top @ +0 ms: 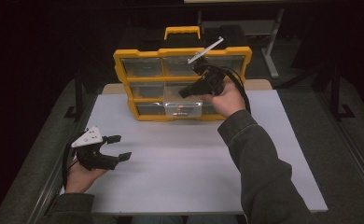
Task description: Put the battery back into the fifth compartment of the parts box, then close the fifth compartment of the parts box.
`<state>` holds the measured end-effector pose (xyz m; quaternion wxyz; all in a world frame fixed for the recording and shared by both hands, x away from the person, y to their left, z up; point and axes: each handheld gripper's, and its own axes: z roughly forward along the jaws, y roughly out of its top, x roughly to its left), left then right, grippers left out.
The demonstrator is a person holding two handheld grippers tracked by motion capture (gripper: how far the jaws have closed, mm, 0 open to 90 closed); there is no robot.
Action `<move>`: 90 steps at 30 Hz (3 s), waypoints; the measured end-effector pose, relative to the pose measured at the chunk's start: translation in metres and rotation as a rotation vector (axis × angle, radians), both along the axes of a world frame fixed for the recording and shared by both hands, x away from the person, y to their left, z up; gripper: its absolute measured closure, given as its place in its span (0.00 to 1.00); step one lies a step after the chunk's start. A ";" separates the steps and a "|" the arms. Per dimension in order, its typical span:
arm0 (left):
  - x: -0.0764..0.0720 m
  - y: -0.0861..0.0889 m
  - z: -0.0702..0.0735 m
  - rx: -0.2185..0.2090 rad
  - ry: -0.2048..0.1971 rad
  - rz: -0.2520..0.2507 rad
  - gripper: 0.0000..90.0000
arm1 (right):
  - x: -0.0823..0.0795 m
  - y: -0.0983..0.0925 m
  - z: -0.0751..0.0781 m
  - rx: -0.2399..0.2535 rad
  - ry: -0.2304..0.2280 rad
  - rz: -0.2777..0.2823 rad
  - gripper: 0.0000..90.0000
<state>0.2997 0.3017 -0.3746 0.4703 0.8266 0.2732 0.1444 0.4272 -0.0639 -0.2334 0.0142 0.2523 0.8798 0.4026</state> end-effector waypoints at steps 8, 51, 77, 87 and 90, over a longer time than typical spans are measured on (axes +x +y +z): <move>0.000 0.001 0.001 -0.001 -0.002 0.001 0.23 | -0.007 0.004 -0.002 0.004 -0.010 0.024 0.99; 0.000 -0.001 0.001 0.008 0.001 -0.004 0.23 | -0.041 0.014 -0.041 -0.031 -0.014 0.078 0.99; 0.000 -0.002 0.001 0.005 0.005 0.006 0.23 | -0.020 0.024 -0.050 -0.086 -0.008 0.070 0.99; 0.000 -0.001 0.001 0.011 0.009 0.009 0.23 | -0.012 0.019 -0.052 -0.088 -0.015 0.042 0.99; 0.000 -0.001 0.001 0.005 0.005 0.008 0.23 | -0.011 0.020 -0.053 -0.094 -0.017 0.041 0.99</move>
